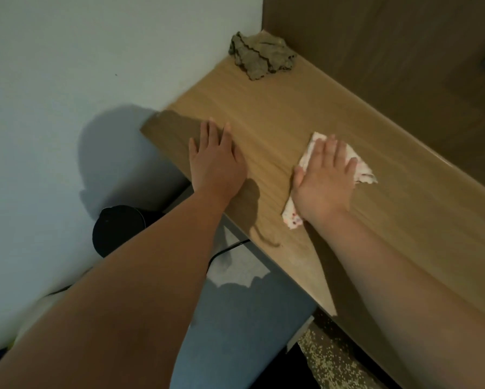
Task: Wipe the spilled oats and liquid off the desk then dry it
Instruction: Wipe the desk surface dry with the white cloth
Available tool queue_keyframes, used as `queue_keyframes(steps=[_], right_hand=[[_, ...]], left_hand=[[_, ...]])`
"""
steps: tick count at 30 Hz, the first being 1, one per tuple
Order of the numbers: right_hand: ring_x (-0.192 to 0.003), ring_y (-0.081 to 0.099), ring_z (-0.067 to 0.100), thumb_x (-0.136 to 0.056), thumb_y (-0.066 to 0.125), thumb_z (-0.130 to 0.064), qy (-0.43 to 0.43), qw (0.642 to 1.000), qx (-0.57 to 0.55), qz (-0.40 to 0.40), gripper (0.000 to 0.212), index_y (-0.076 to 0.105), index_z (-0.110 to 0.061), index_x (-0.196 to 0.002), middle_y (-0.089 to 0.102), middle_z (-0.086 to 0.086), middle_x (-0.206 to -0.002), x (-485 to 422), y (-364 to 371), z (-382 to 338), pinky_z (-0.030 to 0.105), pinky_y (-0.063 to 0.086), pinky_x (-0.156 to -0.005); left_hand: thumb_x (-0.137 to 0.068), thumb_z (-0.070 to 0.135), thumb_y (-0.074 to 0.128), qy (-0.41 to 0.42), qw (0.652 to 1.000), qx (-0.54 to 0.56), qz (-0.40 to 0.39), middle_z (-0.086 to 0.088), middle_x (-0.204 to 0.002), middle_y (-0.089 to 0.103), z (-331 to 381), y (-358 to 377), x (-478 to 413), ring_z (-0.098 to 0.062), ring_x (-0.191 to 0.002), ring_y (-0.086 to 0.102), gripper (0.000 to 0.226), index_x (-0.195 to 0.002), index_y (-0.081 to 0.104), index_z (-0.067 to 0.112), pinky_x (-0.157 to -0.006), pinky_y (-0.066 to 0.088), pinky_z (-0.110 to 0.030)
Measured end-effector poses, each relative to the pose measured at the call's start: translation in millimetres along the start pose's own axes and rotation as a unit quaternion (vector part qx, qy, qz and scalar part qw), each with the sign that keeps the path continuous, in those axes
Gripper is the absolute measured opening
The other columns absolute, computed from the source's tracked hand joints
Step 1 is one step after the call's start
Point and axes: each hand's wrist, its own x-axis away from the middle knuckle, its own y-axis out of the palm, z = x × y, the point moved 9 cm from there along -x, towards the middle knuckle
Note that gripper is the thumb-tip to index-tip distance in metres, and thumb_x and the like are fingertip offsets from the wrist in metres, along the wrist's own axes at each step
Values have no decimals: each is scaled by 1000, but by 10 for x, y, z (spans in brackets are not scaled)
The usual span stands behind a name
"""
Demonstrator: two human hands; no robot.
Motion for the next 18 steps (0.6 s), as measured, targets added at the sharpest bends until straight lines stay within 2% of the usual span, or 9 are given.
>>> queue_keyframes(steps=[2,5,7,8,9,11,13,15,18], right_hand=[[-148,-13,29,-101,9,-46,-130,991,17,-3,64,-8,-12,-153,-14,11,-160,321,138,-397,51,0,-121],[-150,2,25,-99,25,-40,-383,923,25,-24,62,14,-16,-155,12,9,-162,967,350,-590,50,5,-121],[-150,2,17,-98,29,-38,-444,895,32,-34,61,12,-25,-154,17,3,-161,1091,380,-276,43,-1,-121],[-150,0,14,-98,28,-37,-412,910,30,-38,59,8,-30,-154,15,0,-162,1011,342,-37,43,-3,-122],[-150,-1,13,-99,28,-35,-340,940,14,-37,58,6,-32,-153,14,0,-163,856,262,224,46,-2,-122],[-151,2,20,-101,26,-32,-121,992,-30,-6,58,8,-25,-155,12,6,-164,543,73,727,52,4,-122],[-151,1,27,-103,19,-37,59,998,-23,25,59,8,-13,-156,5,11,-164,449,-3,869,52,4,-121],[-150,-2,31,-102,12,-42,78,996,-12,29,63,3,-9,-156,0,14,-163,536,41,537,52,4,-121],[-150,-7,29,-99,7,-42,-93,996,4,13,63,0,-15,-156,-6,9,-163,928,230,-149,47,-4,-119]], left_hand=[[-102,34,23,-1,1000,3,-1,-12,-163,8,5,-2,-2,-25,-151,0,56,-156,17,17,-121,1,-46],[-101,32,26,1,1000,-5,4,-12,-163,8,0,-14,-13,-25,-151,0,57,-155,18,17,-121,2,-47],[-100,31,28,3,1000,-9,3,-12,-163,6,6,-13,-3,-25,-151,-2,58,-156,17,18,-121,2,-48],[-100,31,28,4,1000,-13,2,-12,-163,5,15,-12,2,-25,-151,-2,58,-156,15,18,-121,2,-47],[-100,31,29,3,1000,-19,0,-12,-163,4,20,-9,3,-25,-151,-3,59,-156,14,18,-121,3,-47],[-101,33,30,4,999,-41,1,-12,-163,4,16,-15,6,-26,-151,-1,60,-156,13,19,-121,5,-47],[-100,33,32,12,999,-44,13,-11,-163,9,18,-49,12,-26,-151,4,59,-155,18,19,-121,8,-48],[-98,29,37,18,1000,-5,14,-7,-163,15,23,-81,16,-25,-150,7,56,-153,28,21,-121,7,-49],[-97,26,38,39,998,38,17,-2,-160,24,68,-118,41,-22,-149,13,52,-149,38,24,-121,6,-49]])
